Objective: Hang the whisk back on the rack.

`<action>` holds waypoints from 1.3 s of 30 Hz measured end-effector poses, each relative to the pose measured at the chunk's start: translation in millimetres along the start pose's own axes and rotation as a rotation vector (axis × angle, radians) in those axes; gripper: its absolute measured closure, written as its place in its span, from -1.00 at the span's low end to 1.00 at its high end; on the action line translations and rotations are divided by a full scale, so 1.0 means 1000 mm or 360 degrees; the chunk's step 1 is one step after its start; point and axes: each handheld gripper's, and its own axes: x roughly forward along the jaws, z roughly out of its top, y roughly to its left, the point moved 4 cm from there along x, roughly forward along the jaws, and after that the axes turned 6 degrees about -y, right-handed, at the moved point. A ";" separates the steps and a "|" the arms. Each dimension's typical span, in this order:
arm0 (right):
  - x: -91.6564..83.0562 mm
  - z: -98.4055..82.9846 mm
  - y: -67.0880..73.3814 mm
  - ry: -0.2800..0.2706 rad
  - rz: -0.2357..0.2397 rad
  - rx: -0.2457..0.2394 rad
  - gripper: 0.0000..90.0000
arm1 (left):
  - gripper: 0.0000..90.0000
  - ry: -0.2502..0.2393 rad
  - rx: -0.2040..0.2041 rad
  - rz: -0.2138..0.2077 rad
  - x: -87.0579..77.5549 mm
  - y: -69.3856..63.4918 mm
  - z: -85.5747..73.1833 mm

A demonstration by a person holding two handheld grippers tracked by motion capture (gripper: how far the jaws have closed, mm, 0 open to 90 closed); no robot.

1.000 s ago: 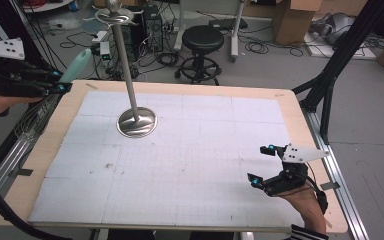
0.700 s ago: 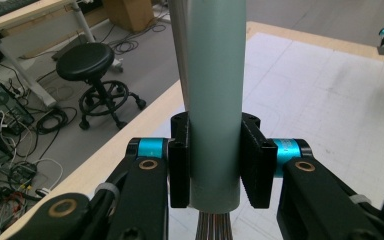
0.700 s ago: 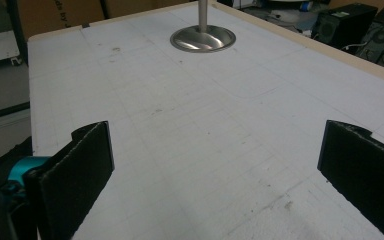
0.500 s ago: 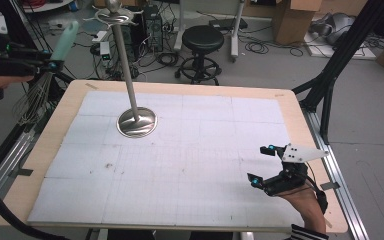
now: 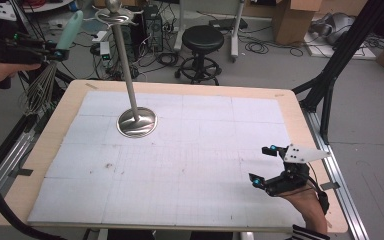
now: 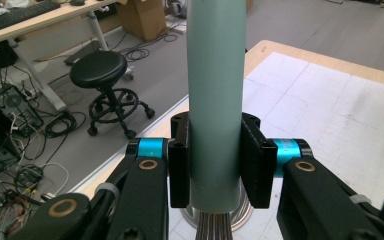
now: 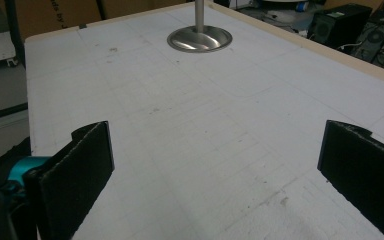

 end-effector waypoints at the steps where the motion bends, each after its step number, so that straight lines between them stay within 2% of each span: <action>1: -0.001 0.000 0.000 -0.0004 -0.0003 0.0002 -0.99 | 0.55 0.0000 0.0005 -0.0002 0.002 0.001 0.000; 10: -0.002 -0.001 -0.001 -0.0004 -0.0010 0.0005 -0.99 | 0.55 0.0031 0.0009 -0.0005 0.014 0.002 0.000; 24: 0.000 0.000 0.000 -0.0004 -0.0001 0.0004 -0.99 | 0.55 0.0073 0.0000 0.0004 0.023 0.001 -0.001; 39: -0.001 0.001 0.000 -0.0010 0.0001 0.0001 -0.99 | 0.55 0.0113 -0.0003 0.0002 0.043 -0.002 -0.003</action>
